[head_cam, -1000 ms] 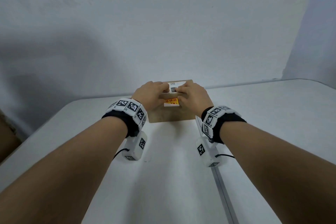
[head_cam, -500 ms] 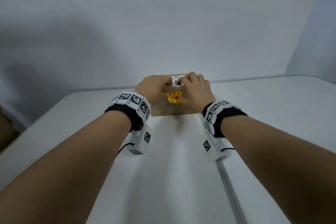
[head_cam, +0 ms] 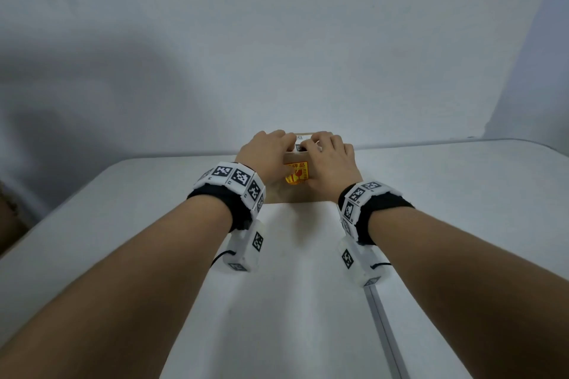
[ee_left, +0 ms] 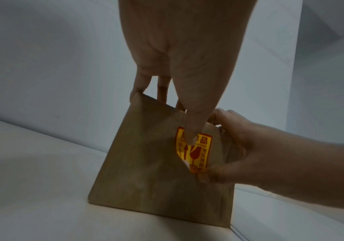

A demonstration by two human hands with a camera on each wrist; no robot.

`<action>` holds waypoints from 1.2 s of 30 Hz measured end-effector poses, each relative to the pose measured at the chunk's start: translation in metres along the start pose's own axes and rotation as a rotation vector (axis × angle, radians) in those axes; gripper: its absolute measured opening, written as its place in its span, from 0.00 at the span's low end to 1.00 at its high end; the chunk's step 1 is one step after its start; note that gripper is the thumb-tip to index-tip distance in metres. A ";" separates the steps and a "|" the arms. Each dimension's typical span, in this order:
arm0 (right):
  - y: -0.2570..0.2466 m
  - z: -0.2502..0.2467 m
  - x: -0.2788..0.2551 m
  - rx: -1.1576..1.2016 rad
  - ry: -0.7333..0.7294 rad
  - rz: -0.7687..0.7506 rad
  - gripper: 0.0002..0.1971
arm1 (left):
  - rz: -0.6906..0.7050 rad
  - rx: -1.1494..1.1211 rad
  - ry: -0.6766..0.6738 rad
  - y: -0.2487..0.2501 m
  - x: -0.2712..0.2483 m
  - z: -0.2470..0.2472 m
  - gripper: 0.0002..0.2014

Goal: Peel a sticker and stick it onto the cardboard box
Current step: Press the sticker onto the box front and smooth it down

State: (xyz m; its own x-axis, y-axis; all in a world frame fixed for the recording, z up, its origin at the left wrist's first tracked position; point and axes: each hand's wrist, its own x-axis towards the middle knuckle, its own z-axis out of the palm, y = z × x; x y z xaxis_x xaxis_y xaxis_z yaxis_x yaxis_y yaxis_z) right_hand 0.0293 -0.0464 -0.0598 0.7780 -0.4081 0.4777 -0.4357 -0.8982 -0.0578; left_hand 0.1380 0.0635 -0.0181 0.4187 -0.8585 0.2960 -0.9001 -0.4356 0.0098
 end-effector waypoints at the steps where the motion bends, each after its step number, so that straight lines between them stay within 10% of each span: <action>1: 0.000 0.000 0.000 -0.002 0.000 0.000 0.30 | -0.013 0.017 0.007 0.003 0.001 0.002 0.16; 11: 0.004 -0.001 0.001 0.058 -0.022 0.012 0.30 | -0.100 0.237 0.013 0.018 0.007 0.018 0.38; 21: 0.002 0.006 0.002 0.125 0.018 0.049 0.29 | 0.029 0.310 -0.035 0.003 0.001 0.012 0.37; 36: 0.005 -0.006 0.001 0.219 -0.053 0.045 0.28 | 0.090 -0.169 -0.057 -0.030 -0.002 -0.006 0.23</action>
State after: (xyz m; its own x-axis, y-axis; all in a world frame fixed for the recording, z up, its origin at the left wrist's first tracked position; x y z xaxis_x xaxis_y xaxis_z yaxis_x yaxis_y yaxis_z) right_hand 0.0252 -0.0503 -0.0542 0.7852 -0.4511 0.4241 -0.3663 -0.8907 -0.2692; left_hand 0.1633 0.0801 -0.0136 0.3372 -0.9082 0.2480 -0.9397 -0.3088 0.1469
